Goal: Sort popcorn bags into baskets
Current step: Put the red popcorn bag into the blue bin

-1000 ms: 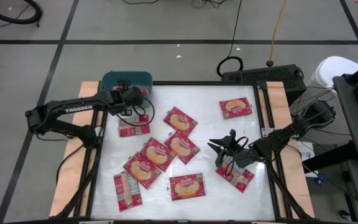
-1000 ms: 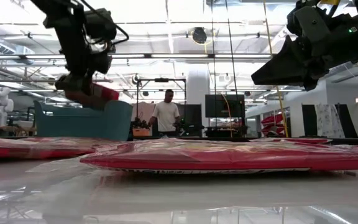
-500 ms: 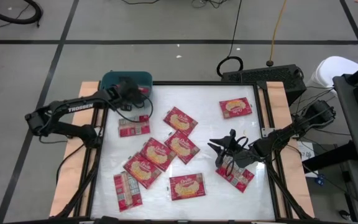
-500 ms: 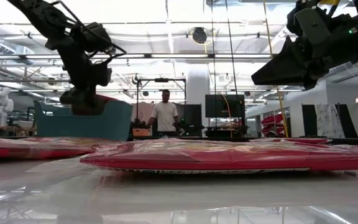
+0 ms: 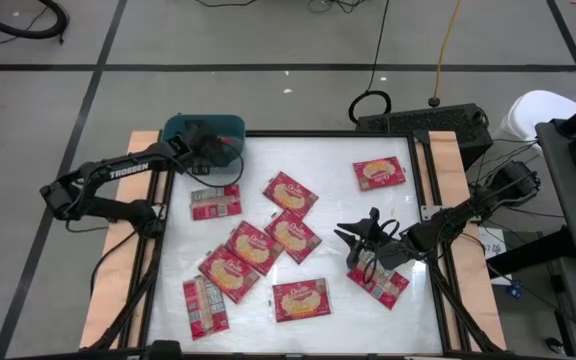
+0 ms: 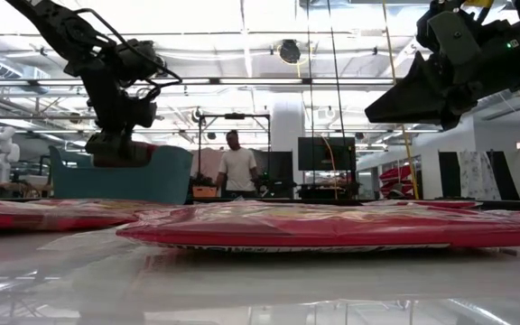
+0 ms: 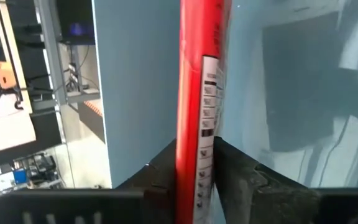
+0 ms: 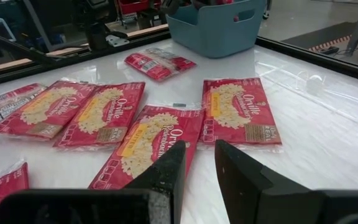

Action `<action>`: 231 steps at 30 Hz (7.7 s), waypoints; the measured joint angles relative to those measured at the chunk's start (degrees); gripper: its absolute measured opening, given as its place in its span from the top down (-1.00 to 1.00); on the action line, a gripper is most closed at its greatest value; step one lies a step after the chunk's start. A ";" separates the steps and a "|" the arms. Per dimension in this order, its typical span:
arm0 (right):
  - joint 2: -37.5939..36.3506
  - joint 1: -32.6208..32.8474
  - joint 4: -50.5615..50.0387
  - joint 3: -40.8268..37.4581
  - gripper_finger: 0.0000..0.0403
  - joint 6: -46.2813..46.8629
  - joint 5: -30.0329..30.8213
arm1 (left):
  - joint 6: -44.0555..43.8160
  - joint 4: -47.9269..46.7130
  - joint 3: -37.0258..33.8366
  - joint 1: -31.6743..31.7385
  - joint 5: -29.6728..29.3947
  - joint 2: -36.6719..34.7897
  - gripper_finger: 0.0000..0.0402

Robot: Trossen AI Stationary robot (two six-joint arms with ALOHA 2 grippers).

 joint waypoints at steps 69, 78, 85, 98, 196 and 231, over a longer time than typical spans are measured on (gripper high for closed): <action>-0.02 -10.97 -66.70 27.47 0.45 16.97 -19.50 | -48.38 16.91 5.32 -52.71 14.90 3.79 0.97; -0.02 -15.51 -78.52 26.85 0.18 9.30 -20.57 | -48.49 19.41 5.32 -53.93 14.90 6.44 0.85; -0.02 -18.47 -74.57 20.47 -0.01 -5.80 -14.66 | -48.46 21.30 5.13 -53.97 14.91 8.07 0.83; 0.00 -26.33 -54.68 9.10 -0.06 -26.14 -12.50 | -46.52 25.17 5.31 -53.71 14.74 10.53 0.83; 0.02 -12.37 -1.38 11.33 1.00 -39.25 -29.91 | -22.96 51.39 5.31 -46.39 28.69 27.19 0.14; -0.42 -7.57 -5.07 11.28 0.24 -23.84 4.42 | -42.88 -8.82 12.42 -43.99 -8.34 -12.37 0.91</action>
